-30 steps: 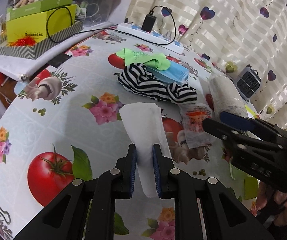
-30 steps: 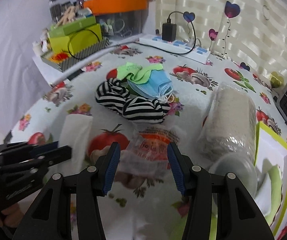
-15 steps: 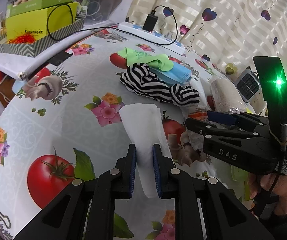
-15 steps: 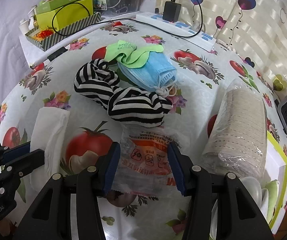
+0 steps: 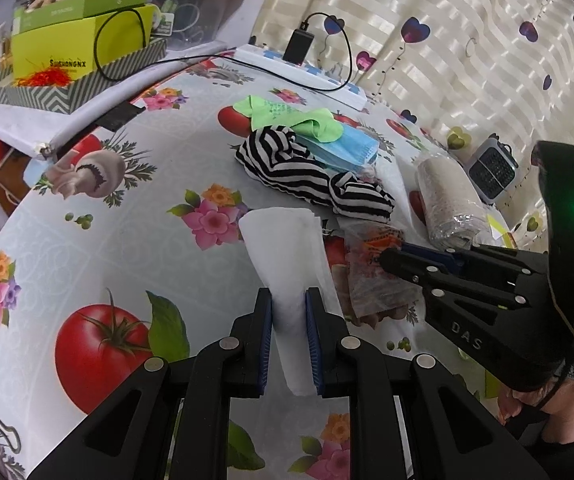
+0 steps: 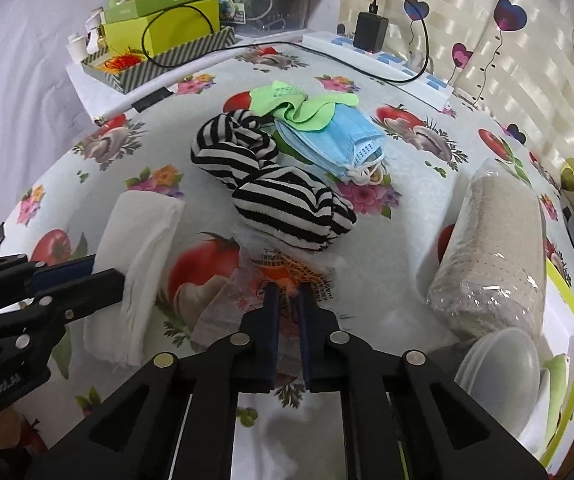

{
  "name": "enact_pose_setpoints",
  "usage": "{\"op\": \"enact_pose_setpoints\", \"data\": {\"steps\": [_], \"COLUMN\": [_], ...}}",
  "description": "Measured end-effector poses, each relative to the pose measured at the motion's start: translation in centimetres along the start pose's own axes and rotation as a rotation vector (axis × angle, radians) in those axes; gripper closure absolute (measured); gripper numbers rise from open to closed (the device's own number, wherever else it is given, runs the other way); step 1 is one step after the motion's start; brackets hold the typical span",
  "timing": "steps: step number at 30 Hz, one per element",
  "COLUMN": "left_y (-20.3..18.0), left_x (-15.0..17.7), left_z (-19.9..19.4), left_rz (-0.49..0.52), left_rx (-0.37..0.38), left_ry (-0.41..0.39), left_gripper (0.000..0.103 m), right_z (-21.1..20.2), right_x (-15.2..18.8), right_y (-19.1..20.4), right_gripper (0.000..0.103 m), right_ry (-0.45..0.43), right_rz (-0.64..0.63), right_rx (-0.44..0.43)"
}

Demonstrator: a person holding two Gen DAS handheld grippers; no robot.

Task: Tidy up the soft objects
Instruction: 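Grasp the clear orange-printed plastic bag with the right gripper while the left gripper holds the pad, then carry the plastic bag with the right gripper while the left gripper carries the pad toward the box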

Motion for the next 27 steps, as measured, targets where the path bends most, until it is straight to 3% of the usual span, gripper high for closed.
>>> {"op": "enact_pose_setpoints", "data": {"steps": [15,27], "left_y": [-1.4,-4.2], "left_x": [0.5,0.5], "left_z": [-2.9,-6.2], "left_rz": [0.035,0.1], "left_rx": [0.021,0.033], "left_ry": [-0.048,-0.113], "left_gripper": [0.087,0.087], "right_z": [-5.5,-10.5], "right_x": [2.4,4.1], "right_y": [1.2,0.9], "right_gripper": [0.096,0.096], "right_ry": [-0.136,-0.266], "right_rz": [0.028,0.061], "right_rx": [-0.074,-0.081]}}
Point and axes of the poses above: each gripper's, at about its wrist camera, not at the fingertips, and z roughly the way its jaws point, y to its left, x to its underside, the point moved 3 cm from there along z, roughly the way its jaws point, and after that the axes turned 8 degrees about -x, right-handed, at the moved point
